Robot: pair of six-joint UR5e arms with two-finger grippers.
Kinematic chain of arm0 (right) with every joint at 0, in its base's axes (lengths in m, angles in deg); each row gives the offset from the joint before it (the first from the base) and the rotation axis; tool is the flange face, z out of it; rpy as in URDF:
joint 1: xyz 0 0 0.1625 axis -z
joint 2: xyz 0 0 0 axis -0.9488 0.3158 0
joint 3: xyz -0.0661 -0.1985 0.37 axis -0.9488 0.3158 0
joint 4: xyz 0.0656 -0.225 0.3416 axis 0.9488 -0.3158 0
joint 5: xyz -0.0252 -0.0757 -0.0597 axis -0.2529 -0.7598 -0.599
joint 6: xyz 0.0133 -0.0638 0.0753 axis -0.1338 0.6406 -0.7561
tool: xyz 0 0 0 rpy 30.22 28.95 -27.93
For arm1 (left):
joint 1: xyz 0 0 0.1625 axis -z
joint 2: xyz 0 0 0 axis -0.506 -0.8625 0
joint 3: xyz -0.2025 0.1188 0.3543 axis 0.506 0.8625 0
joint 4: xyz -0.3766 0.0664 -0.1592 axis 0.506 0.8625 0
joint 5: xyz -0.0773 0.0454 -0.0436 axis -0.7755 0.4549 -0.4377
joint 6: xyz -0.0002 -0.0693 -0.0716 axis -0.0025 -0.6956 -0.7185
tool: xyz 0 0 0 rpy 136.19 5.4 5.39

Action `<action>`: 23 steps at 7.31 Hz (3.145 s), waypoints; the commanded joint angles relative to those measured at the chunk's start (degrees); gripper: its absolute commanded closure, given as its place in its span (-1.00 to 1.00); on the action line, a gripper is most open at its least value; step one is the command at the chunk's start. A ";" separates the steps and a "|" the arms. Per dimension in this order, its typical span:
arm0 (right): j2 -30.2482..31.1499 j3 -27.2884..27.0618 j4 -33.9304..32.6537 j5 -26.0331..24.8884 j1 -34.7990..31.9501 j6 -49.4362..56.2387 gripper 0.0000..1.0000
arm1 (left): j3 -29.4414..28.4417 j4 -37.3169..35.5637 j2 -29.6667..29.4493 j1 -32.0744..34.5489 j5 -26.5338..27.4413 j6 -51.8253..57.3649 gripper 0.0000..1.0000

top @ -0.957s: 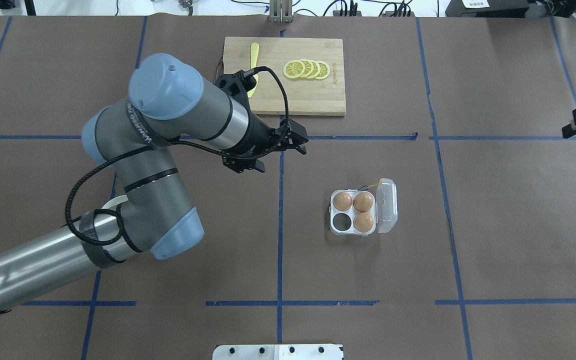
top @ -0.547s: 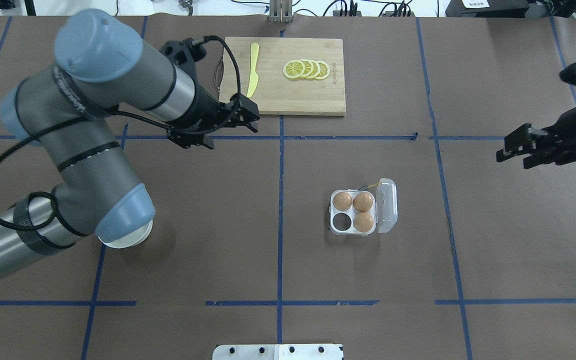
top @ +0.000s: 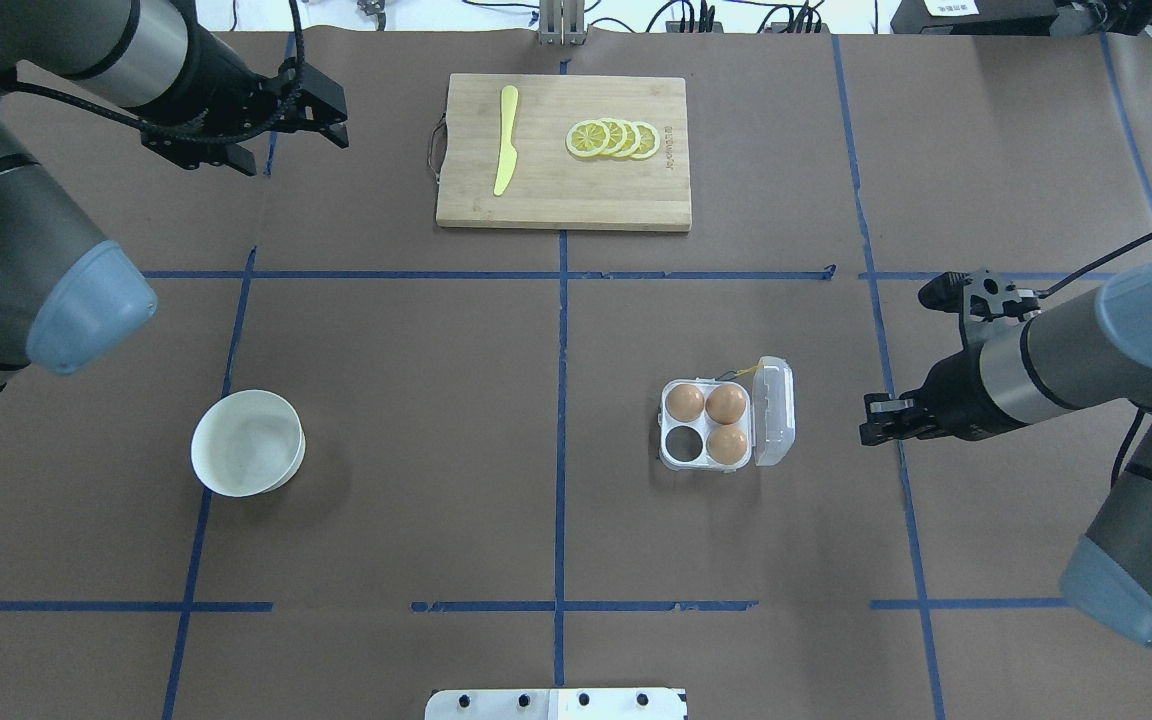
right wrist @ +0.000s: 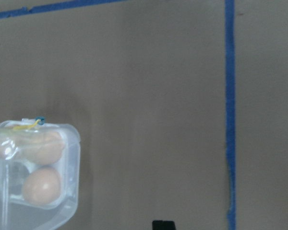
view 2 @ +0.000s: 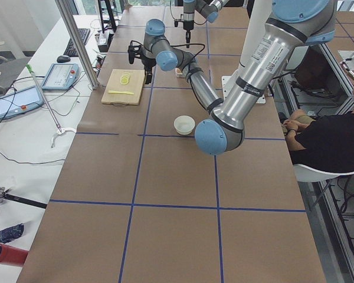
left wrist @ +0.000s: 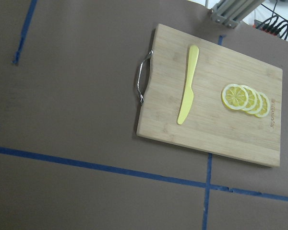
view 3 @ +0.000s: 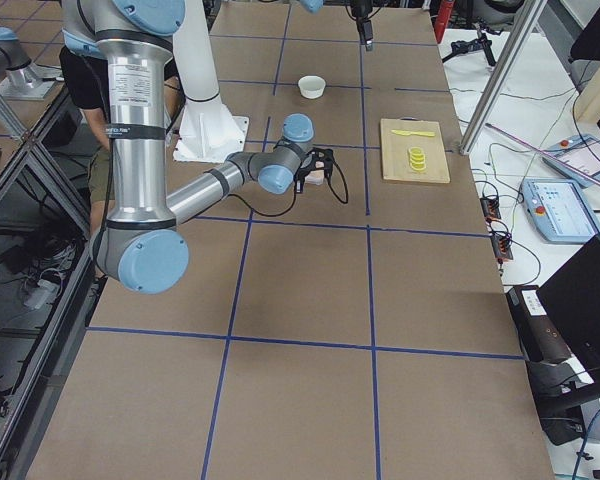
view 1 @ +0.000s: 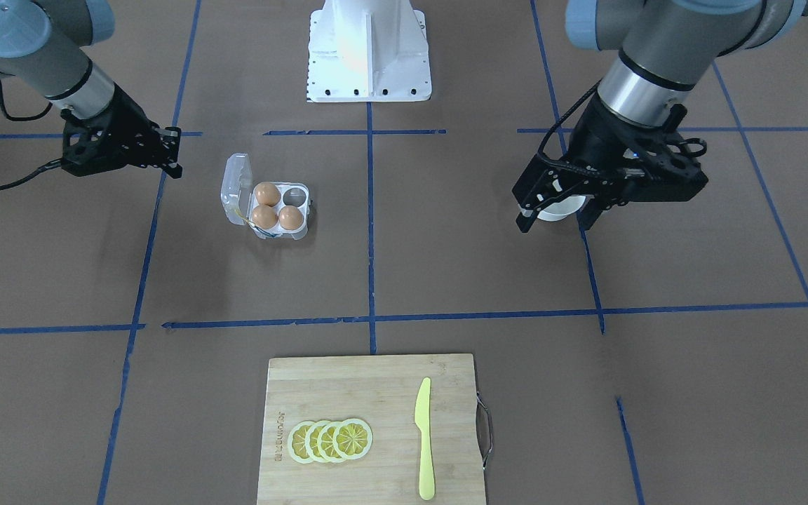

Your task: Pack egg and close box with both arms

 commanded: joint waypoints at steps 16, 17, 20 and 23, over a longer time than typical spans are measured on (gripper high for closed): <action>-6.97 2.22 -38.82 7.89 -35.68 51.61 -1.00 | -12.42 -0.44 26.27 31.39 -8.73 73.24 -1.00; -3.29 4.68 -38.74 10.72 -39.83 58.75 -1.00 | -12.35 -0.26 28.73 32.11 -8.99 74.68 -1.00; 2.45 10.85 -36.71 11.45 -47.68 64.18 -1.00 | -12.43 -0.35 30.16 32.03 -9.17 74.78 -1.00; 6.22 17.69 -27.01 12.32 -49.44 66.53 -1.00 | -12.52 -0.09 30.95 32.02 -9.17 74.78 -1.00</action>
